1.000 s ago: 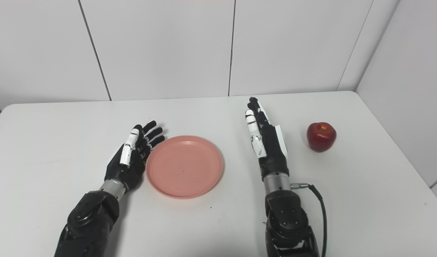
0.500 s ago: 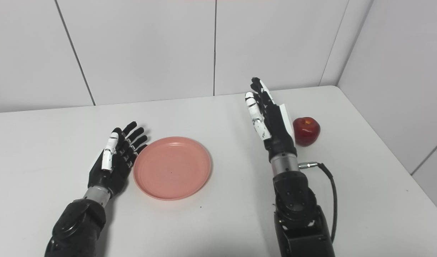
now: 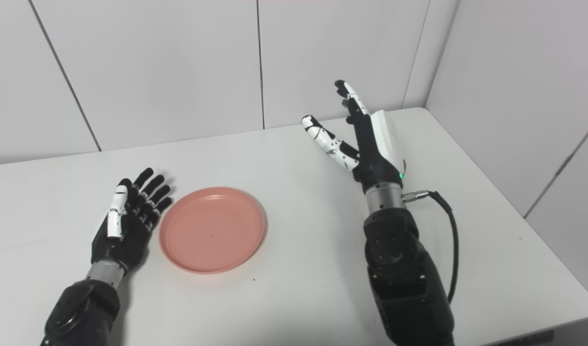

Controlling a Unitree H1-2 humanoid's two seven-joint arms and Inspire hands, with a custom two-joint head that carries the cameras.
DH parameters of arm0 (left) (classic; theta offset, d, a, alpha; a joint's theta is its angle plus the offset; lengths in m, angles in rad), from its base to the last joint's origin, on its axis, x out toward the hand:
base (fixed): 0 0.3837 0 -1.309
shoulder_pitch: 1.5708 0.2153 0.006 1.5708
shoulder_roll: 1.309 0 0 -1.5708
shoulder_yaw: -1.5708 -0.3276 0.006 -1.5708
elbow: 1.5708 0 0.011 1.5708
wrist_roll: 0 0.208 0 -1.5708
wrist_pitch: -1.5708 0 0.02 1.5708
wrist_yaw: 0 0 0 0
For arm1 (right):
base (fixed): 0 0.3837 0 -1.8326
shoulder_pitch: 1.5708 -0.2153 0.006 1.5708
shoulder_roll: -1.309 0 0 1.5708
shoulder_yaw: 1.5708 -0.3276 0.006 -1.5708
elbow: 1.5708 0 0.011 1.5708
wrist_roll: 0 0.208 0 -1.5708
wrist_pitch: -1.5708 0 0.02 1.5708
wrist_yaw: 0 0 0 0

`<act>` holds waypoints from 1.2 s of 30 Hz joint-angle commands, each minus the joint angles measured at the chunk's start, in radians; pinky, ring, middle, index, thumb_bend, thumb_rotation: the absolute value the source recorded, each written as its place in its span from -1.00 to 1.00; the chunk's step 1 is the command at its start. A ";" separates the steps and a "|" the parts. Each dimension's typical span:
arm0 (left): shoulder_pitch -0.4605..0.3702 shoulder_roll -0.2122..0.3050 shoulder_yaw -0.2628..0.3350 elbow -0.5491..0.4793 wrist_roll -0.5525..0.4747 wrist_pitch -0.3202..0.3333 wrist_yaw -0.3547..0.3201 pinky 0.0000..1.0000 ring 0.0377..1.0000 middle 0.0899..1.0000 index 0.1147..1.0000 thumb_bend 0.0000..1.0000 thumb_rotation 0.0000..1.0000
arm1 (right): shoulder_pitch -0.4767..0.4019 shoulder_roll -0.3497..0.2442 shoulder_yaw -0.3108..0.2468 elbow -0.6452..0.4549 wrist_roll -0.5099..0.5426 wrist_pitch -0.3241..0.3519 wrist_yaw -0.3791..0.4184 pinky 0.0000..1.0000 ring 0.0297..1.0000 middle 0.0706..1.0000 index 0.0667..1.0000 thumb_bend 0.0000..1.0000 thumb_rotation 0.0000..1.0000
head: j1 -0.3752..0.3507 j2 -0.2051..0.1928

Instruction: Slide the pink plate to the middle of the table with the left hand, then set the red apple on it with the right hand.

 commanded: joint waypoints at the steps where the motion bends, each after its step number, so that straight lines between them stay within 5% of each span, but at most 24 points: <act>1: -0.002 0.011 0.003 0.026 -0.001 0.006 0.000 0.83 0.80 0.80 0.76 -0.27 1.00 | -0.045 0.005 -0.028 -0.051 -0.050 0.000 0.005 0.55 0.69 0.73 0.80 0.56 0.38 | -0.002 -0.003; 7: -0.005 0.014 0.011 0.041 -0.009 0.001 -0.006 0.81 0.79 0.78 0.74 -0.26 1.00 | -0.048 -0.023 -0.071 -0.061 -0.117 -0.001 0.029 0.49 0.69 0.76 0.86 0.65 0.15 | -0.017 -0.009; 13: -0.009 0.019 0.014 0.062 -0.014 -0.014 -0.020 0.80 0.79 0.79 0.76 -0.25 1.00 | -0.044 -0.044 -0.119 -0.040 -0.209 0.000 0.071 0.38 0.68 0.79 0.89 0.83 0.17 | -0.026 -0.011; 23: -0.012 0.026 0.016 0.072 -0.020 -0.021 -0.031 0.82 0.80 0.80 0.77 -0.26 1.00 | -0.018 -0.076 -0.171 0.031 -0.170 -0.015 0.048 0.53 0.76 0.85 0.93 1.00 0.08 | -0.036 -0.008; 36: -0.013 0.033 0.023 0.077 -0.032 -0.019 -0.032 0.81 0.78 0.78 0.76 -0.26 1.00 | 0.009 -0.117 -0.161 0.157 -0.150 -0.035 -0.003 0.46 0.74 0.84 0.94 1.00 0.14 | -0.039 0.002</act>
